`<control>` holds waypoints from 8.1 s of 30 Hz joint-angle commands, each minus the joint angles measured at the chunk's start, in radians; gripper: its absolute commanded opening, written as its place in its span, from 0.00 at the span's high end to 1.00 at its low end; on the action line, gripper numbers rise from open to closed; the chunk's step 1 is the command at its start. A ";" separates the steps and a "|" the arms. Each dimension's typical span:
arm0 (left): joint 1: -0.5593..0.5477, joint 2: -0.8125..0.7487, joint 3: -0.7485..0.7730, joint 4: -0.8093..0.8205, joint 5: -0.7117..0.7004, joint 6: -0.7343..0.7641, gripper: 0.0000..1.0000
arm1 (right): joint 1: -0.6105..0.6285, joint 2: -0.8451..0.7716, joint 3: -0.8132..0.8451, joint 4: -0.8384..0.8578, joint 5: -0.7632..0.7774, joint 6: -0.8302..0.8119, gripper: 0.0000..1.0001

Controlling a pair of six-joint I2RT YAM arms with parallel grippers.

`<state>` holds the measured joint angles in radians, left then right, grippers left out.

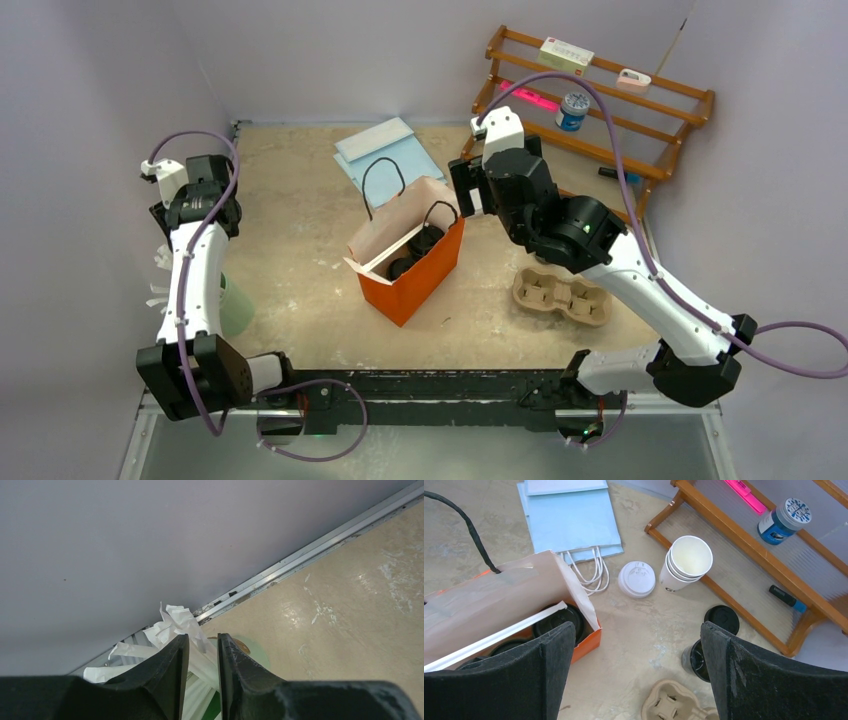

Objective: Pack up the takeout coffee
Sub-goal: Pick up the straw from the storage cup, then place the straw in the takeout bag, then reset both arms

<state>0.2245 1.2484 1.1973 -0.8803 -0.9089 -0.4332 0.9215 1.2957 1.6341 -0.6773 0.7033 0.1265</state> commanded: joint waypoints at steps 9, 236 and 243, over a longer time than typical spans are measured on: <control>0.015 0.012 0.064 -0.060 0.030 -0.071 1.00 | -0.003 -0.001 -0.003 0.026 -0.010 -0.014 0.04; -0.452 -0.326 -0.451 0.536 0.583 0.025 0.24 | -0.749 0.211 -0.568 0.374 -0.441 0.708 0.89; -0.453 -0.316 -0.476 0.600 0.571 0.099 0.17 | -0.724 0.200 -0.534 0.381 -0.365 0.642 0.37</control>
<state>-0.2237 0.9329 0.7372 -0.3706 -0.3164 -0.4038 0.1978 1.5425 1.0737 -0.3157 0.2714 0.8211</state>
